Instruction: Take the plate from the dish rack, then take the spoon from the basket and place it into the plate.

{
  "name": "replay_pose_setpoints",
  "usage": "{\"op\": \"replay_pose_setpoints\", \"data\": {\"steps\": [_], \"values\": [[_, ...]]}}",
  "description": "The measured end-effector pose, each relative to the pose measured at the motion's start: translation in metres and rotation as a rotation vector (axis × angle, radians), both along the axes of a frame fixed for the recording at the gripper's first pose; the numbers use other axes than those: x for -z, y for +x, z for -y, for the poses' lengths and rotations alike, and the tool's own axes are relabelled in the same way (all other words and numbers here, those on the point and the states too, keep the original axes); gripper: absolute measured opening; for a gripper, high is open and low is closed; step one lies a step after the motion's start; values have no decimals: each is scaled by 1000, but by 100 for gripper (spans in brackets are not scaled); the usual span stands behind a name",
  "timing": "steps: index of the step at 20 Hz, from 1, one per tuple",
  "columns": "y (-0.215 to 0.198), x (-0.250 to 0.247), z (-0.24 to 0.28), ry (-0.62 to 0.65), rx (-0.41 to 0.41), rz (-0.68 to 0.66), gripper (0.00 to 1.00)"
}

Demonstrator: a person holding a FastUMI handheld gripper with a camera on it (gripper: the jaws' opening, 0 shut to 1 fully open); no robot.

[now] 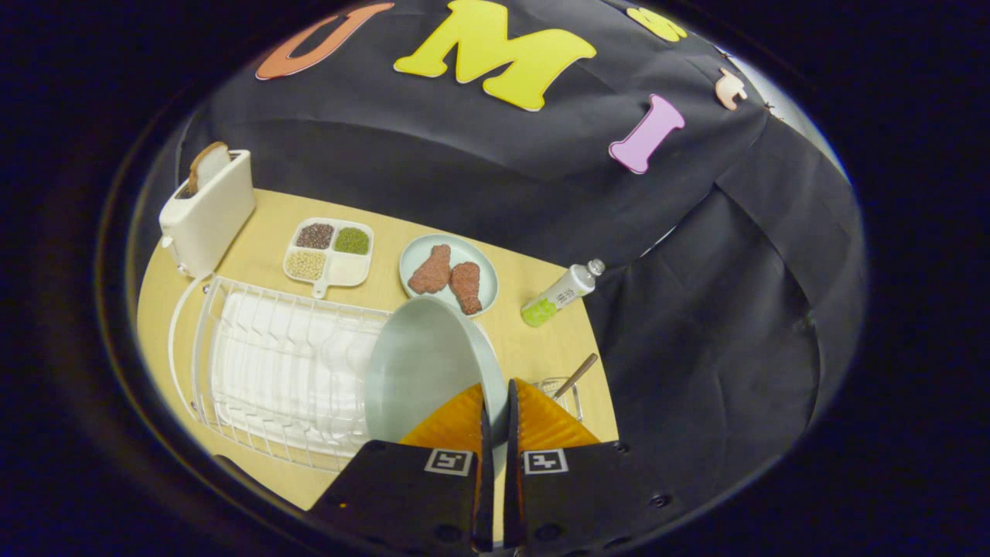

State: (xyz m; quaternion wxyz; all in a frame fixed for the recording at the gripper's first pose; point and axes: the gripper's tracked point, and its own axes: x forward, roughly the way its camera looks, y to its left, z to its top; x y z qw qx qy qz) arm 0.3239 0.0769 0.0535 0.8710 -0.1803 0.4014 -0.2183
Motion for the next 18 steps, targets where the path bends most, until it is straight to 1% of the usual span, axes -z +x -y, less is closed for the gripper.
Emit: {"op": "replay_pose_setpoints", "data": {"steps": [2, 4, 7, 9, 14, 16, 18], "values": [[-14, -8, 2, 48, -21, 20, 10], [-31, -12, 3, 101, -66, 36, 10], [-64, -7, 2, 227, -135, 38, 10], [-87, -4, 9, 277, -178, 53, 10], [-144, 34, 24, 400, -266, 39, 11], [-161, 54, 31, 443, -284, 45, 10], [-172, 78, 35, 499, -283, 46, 10]]}}
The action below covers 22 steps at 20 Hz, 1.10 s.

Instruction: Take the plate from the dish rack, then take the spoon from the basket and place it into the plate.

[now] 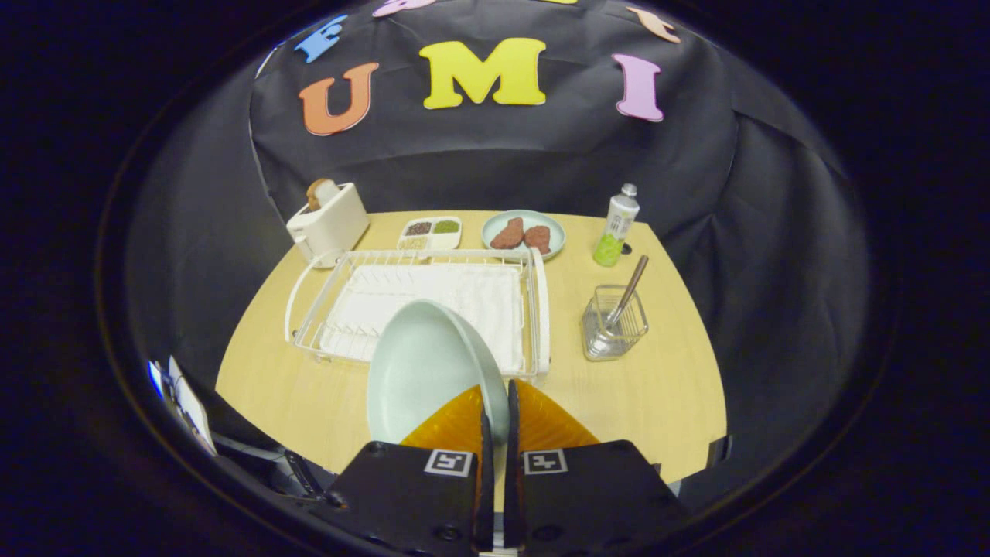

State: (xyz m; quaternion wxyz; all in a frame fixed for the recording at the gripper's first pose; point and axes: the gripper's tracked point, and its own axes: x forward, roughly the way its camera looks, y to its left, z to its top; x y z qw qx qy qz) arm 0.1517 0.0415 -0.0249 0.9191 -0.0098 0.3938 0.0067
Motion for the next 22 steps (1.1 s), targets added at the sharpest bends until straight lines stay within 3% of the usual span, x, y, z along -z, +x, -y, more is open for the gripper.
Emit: {"op": "replay_pose_setpoints", "data": {"steps": [5, 8, 15, 22], "values": [[-17, 79, -2, 126, -38, -85, 10], [-17, 119, 8, 155, -18, -131, 10], [1, 149, 23, 299, 0, -161, 11], [6, 156, 34, 290, 47, -148, 15]]}}
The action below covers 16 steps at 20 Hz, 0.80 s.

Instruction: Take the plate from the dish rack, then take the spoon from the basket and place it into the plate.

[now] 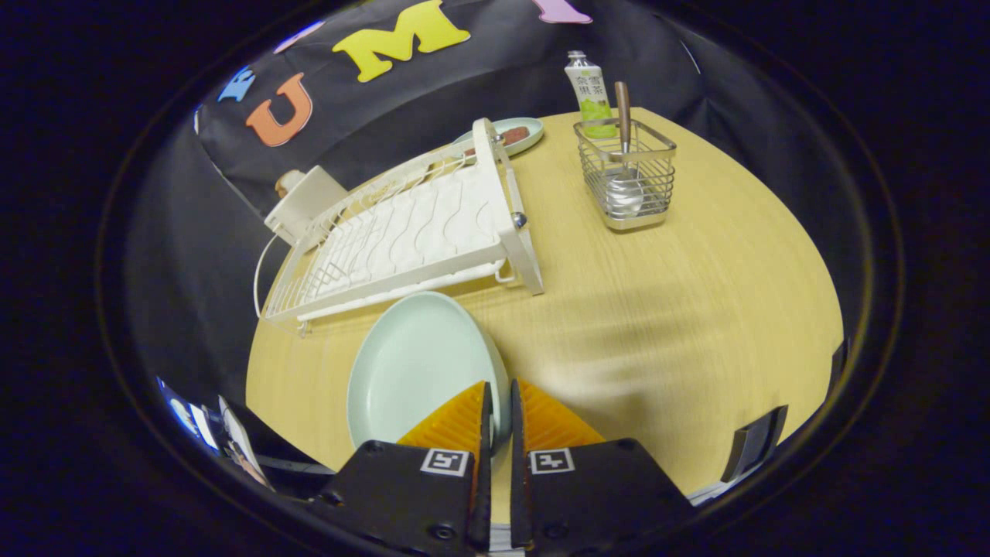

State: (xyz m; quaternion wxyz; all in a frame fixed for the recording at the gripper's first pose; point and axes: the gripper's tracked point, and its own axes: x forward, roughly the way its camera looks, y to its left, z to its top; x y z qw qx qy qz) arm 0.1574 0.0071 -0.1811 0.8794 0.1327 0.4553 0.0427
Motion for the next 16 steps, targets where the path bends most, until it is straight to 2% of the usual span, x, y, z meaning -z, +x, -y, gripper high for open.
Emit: {"op": "replay_pose_setpoints", "data": {"steps": [3, 4, 5, 6, 7, 9, 10, 11, 13, 14, 16], "values": [[-2, 4, 14, -80, 23, 17, 18], [-3, 4, 16, -96, 23, 25, 14], [-4, 1, 16, -94, 16, 39, 18], [-3, -1, 17, -100, 6, 60, 31], [-3, -5, 21, -120, 1, 88, 37], [-3, -15, 33, -166, 10, 134, 57], [-4, -19, 35, -175, 10, 151, 72], [-3, -25, 37, -174, 6, 167, 74], [1, -33, 51, -196, 33, 195, 88], [3, -35, 57, -212, 42, 211, 99], [11, -43, 72, -240, 57, 231, 100]]}}
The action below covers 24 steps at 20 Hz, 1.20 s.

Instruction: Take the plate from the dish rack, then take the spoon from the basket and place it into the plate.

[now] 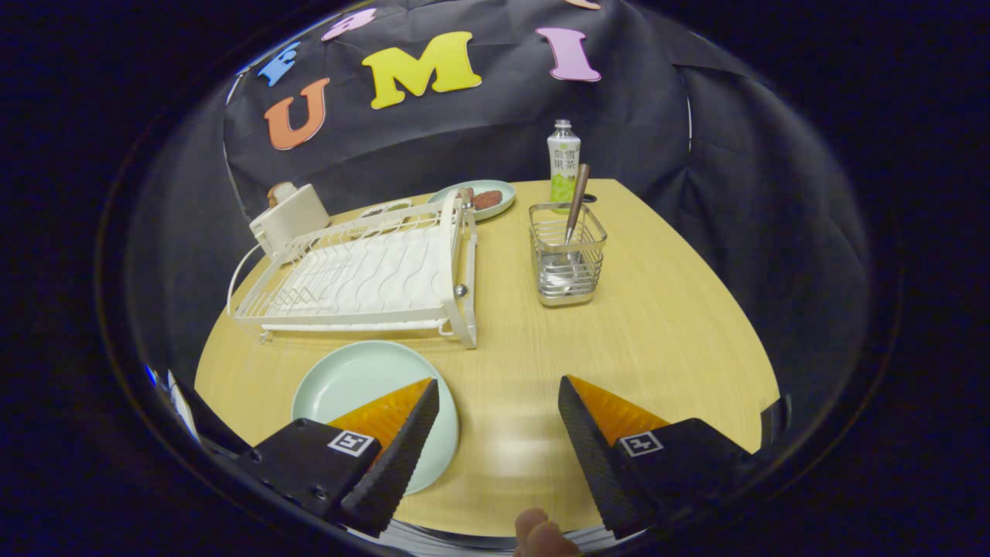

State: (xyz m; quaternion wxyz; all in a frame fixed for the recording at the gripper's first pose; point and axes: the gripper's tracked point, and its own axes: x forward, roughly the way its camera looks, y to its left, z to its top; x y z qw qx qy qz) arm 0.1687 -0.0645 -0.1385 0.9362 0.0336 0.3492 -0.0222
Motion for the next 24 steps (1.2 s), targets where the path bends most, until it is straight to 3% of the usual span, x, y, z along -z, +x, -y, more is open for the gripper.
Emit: {"op": "replay_pose_setpoints", "data": {"steps": [6, 13, 17, 21, 24], "values": [[38, -34, 38, -34, 43, 76, 99], [119, -81, 62, -45, 17, 205, 99], [167, -84, 70, -92, -19, 244, 99], [209, -78, 84, -144, 5, 237, 99], [225, -70, 92, -89, 33, 205, 99]]}}
